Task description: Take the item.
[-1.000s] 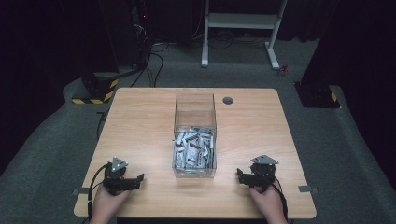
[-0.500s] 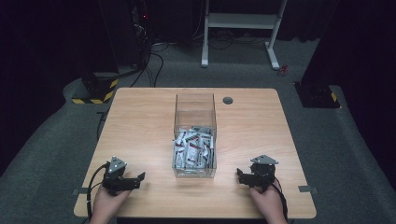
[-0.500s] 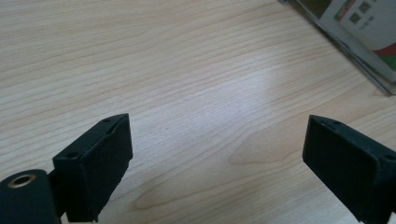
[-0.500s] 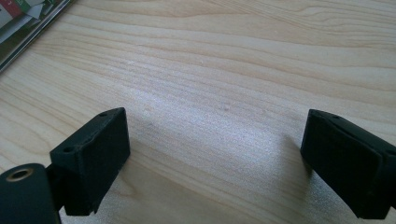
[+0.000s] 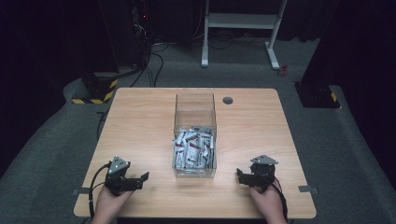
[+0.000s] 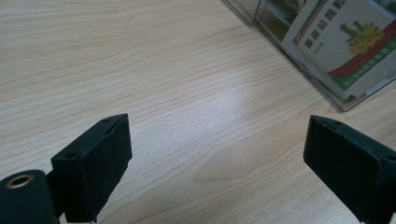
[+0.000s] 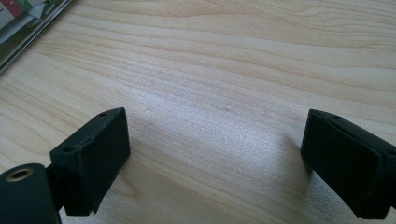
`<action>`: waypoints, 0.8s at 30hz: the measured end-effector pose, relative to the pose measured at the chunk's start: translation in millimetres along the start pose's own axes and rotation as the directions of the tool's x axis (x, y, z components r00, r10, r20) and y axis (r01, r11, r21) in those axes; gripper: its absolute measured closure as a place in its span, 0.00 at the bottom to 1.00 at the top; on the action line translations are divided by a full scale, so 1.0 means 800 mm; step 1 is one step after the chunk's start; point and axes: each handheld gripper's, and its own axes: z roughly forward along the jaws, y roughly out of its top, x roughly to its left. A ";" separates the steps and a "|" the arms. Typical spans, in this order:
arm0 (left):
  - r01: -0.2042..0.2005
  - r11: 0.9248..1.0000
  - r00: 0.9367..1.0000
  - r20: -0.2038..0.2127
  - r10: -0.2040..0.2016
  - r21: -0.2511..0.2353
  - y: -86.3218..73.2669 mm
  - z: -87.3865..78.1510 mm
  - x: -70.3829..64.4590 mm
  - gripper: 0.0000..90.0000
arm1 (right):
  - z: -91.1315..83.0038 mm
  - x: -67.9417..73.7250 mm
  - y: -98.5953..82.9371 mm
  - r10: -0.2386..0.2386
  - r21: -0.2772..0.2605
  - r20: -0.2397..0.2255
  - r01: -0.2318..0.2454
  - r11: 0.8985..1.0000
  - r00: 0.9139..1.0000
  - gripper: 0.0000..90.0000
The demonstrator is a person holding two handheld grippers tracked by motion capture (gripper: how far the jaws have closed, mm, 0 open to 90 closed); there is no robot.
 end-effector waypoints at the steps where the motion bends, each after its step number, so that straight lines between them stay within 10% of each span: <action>1: -0.004 1.000 1.000 0.002 0.004 -0.001 0.001 -0.001 -0.001 0.09 | 0.000 0.000 0.000 0.000 0.000 0.000 0.000 1.000 1.000 0.09; 24: -0.028 0.992 0.999 0.031 0.032 -0.120 0.024 -0.013 -0.014 0.07 | 0.000 0.000 0.000 -0.005 0.000 -0.003 0.005 1.000 1.000 0.09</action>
